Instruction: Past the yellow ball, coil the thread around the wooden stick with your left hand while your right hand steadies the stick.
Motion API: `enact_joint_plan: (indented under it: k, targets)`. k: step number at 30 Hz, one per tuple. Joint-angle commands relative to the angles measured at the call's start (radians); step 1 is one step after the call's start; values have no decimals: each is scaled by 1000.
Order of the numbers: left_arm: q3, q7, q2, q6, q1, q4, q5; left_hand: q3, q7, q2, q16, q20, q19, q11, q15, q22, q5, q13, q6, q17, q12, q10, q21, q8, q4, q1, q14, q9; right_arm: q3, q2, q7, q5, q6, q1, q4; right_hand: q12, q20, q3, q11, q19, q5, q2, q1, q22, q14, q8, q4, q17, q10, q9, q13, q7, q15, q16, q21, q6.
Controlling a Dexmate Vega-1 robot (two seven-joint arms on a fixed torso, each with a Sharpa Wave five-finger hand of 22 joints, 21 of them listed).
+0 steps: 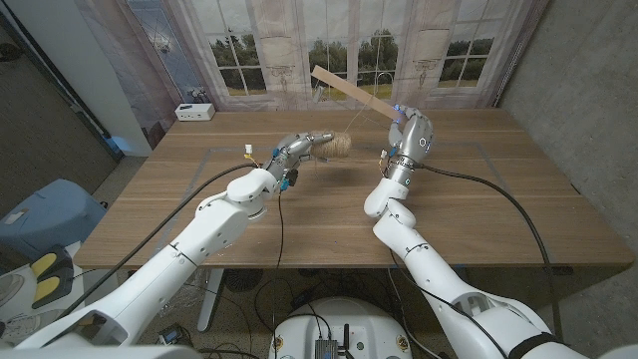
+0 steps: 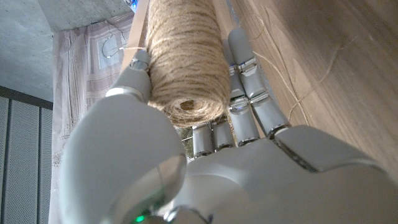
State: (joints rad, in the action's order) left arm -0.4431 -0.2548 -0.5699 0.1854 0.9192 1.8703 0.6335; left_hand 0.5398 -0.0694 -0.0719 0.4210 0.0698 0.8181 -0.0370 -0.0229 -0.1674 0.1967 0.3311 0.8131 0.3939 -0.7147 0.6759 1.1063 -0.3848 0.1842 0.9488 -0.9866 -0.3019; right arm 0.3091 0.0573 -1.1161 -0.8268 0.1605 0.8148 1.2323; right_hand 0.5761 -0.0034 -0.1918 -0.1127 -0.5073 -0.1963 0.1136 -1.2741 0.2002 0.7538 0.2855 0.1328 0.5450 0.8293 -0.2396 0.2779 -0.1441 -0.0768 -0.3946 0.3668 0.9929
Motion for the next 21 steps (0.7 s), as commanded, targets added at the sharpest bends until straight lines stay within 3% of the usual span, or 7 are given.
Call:
enact_joint_plan:
  k: [1, 10, 16, 21]
  targets:
    - [41, -79, -9, 14, 38, 7, 40, 121, 27, 205, 1, 81, 21, 135, 249, -3, 4, 161, 48, 4, -5, 137, 9, -4, -18, 196, -177, -21, -110, 66, -1, -44, -133, 33, -7, 124, 2, -20, 2, -7, -5, 44, 1, -1, 12, 4, -9, 2, 127, -4, 113, 47, -143, 5, 9, 52]
    - [93, -154, -30, 16, 67, 30, 41, 121, 28, 205, -2, 81, 22, 135, 249, -3, 4, 161, 50, 6, -4, 139, 9, -3, -18, 195, -178, -22, -157, 72, -1, -31, -282, 68, 3, 126, 0, -22, 2, -7, -6, 43, -2, -1, 17, 3, -6, 6, 126, -4, 113, 47, -147, 5, 11, 51]
    - [117, -165, -42, 29, 56, 26, 52, 122, 31, 205, -3, 80, 23, 135, 249, -3, 4, 161, 49, 8, -4, 140, 9, -2, -18, 193, -180, -22, -171, 55, -1, -72, -396, 85, 0, 128, -5, -23, 3, -11, -6, 43, -4, -1, 17, 3, -4, 8, 125, -4, 116, 47, -147, 7, 14, 52]
    - [135, -162, -51, 47, 36, 16, 73, 122, 29, 205, -6, 80, 24, 136, 248, -3, 4, 162, 50, 9, -3, 138, 9, -1, -18, 193, -179, -22, -164, 32, -1, -124, -431, 105, 21, 128, -9, -25, -1, -12, -8, 42, -10, -1, 18, 3, 1, 13, 120, -4, 118, 42, -153, 7, 16, 52]
